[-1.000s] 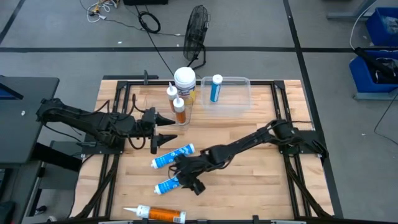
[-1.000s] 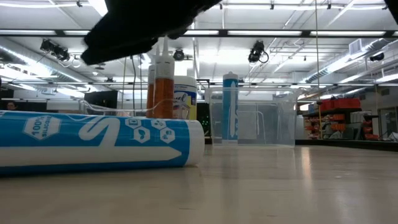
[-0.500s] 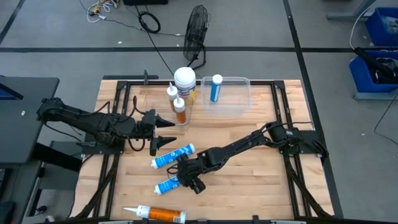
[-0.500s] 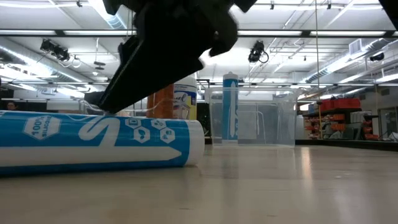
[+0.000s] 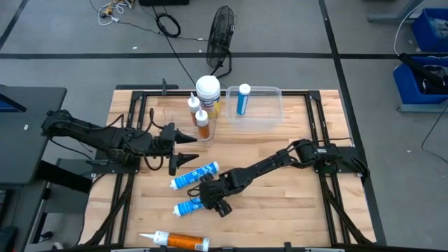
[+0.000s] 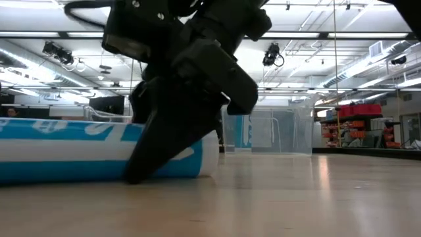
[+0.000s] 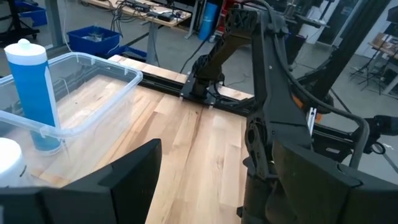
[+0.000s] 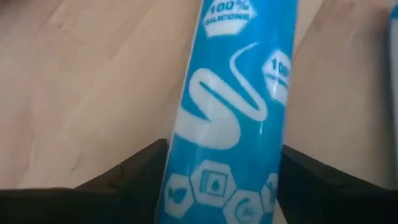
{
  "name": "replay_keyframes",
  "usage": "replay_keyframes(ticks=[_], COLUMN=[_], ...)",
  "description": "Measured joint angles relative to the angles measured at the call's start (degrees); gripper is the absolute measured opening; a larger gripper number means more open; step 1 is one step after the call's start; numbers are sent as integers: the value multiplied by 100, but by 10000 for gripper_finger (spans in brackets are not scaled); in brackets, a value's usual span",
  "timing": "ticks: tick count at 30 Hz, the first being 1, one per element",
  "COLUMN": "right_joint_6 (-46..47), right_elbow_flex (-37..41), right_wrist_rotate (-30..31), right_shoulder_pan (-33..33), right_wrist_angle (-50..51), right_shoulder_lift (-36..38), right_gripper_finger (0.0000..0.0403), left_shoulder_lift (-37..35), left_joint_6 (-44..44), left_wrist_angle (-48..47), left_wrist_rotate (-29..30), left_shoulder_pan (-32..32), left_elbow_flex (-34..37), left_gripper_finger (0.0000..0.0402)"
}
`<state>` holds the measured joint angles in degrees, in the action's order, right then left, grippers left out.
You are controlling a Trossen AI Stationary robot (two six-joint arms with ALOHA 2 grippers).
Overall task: Pick & place silicon tubes, Sealant and Lysol wipes
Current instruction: Put the bottom blue sealant into the right transparent bin
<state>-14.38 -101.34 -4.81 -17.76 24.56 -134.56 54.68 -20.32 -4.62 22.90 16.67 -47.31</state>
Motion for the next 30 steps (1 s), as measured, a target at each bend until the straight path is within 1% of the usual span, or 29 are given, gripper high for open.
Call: replay_keyframes(ticks=[3,6,13,20,25,30], right_joint_6=[24,68,189,336,340,352], right_elbow_flex=[-17,-17,37,28,28,26], right_wrist_rotate=[-95,-55,4,-18,-14,-14], right_shoulder_pan=[-5,-31,-58,-126,-197,-218], right_wrist_angle=[24,41,11,67,151,418], right_shoulder_lift=[-64,-66,126,535,914,1374], right_gripper_finger=[239,208,208,208,208,208], left_shoulder_lift=[2,2,2,2,2,-87], left_joint_6=[0,1,11,186,733,1657], left_wrist_angle=[0,0,5,153,507,1193], left_wrist_rotate=[36,37,37,39,35,-70], left_shoulder_pan=[0,0,0,0,0,43], left_elbow_flex=[0,0,0,0,0,0], left_gripper_finger=[311,311,311,311,311,311])
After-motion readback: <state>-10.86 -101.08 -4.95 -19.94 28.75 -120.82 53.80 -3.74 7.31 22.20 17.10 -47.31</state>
